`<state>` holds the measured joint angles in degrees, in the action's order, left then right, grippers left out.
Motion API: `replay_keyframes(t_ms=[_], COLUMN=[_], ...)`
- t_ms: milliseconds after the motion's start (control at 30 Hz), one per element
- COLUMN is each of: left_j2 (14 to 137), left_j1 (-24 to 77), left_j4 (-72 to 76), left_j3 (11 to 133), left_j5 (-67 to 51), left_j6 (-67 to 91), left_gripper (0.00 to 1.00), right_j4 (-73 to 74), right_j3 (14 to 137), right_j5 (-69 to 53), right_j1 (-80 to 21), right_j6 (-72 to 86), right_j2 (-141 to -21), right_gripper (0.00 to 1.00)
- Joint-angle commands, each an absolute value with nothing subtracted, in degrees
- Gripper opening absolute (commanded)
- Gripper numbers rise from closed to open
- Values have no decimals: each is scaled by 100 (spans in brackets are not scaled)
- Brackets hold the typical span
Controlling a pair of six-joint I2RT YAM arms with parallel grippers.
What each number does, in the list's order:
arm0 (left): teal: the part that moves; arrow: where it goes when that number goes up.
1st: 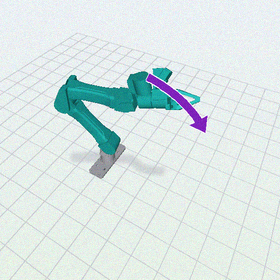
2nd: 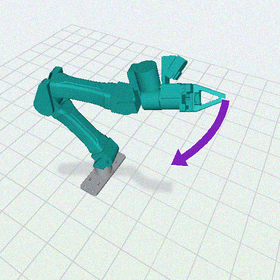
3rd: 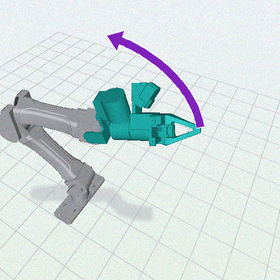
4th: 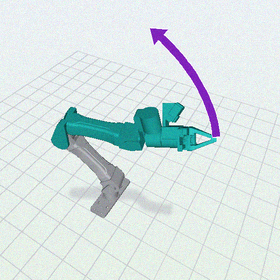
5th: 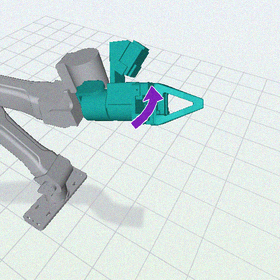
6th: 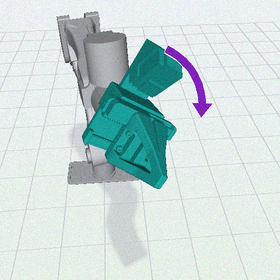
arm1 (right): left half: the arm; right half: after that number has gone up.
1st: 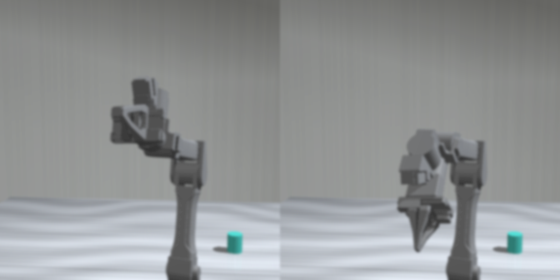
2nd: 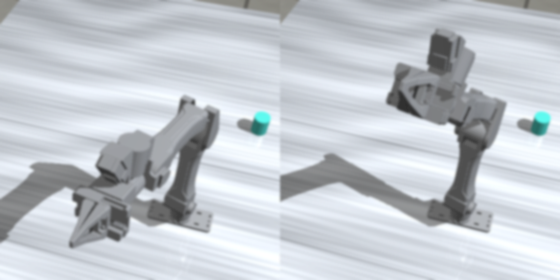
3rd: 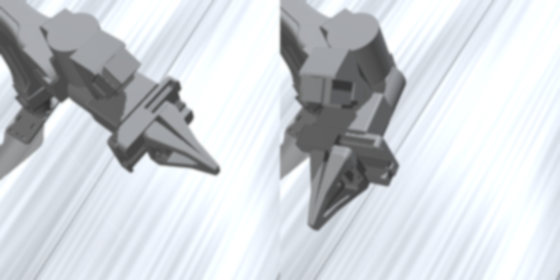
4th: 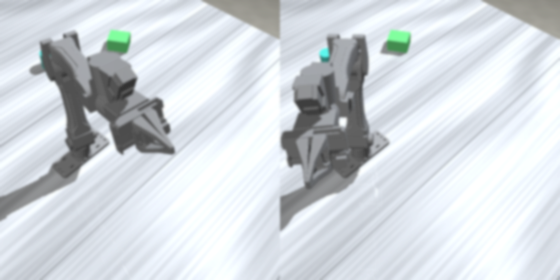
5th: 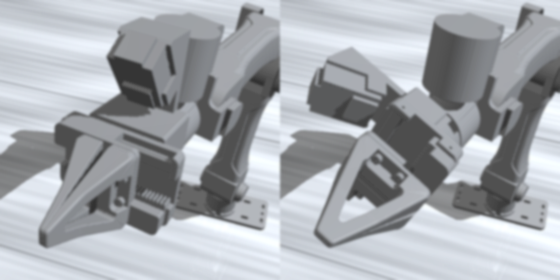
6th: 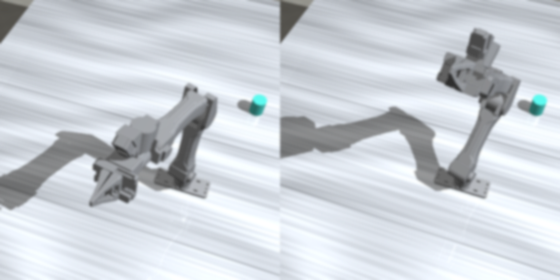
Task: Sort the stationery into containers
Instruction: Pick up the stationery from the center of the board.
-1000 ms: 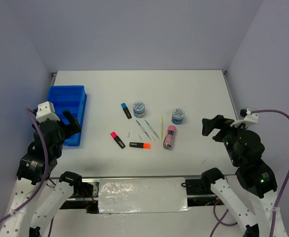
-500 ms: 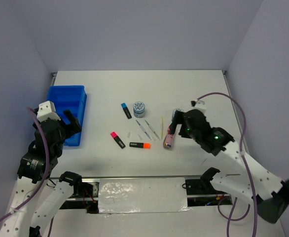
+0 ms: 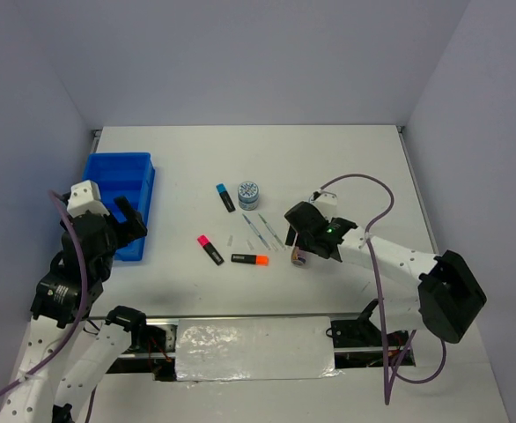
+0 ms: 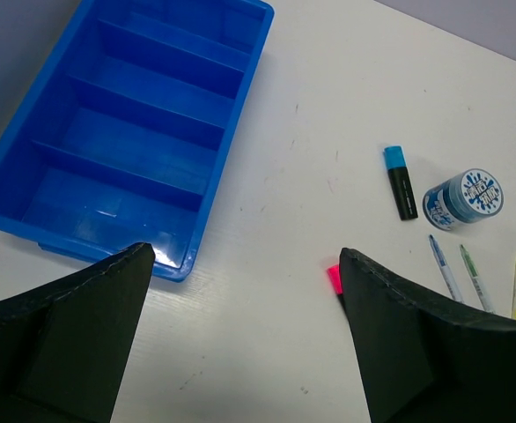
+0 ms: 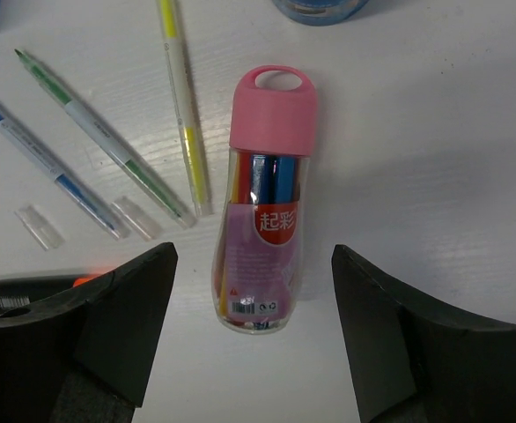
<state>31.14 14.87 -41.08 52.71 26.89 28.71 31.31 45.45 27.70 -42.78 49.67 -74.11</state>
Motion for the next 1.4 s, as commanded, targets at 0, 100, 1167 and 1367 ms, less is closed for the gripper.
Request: replay_keyframes(t_ms=[0,100,1167,1367], left_j2=[3015,2980,3138,3489], left_j1=[1468,1468,1468,1485], left_j4=[-3929,-3929,-3491,-137], left_j3=[5229,5221,5300,4264], left_j5=[2646,2637,726,-3072], left_j6=[2830,2830,2873,4427], left_gripper=[99,99,99,99], right_j4=[2524,2330,1477,450], right_j3=[4377,4254,3261,3401], right_j5=[2699,2540,1451,115], right_j1=[-4123,-4034,-4420,-4912], right_j6=[5054,5010,3359,2778], right_j2=[-7496,-7663,-5143,-4272], right_gripper=[78,76,0,0])
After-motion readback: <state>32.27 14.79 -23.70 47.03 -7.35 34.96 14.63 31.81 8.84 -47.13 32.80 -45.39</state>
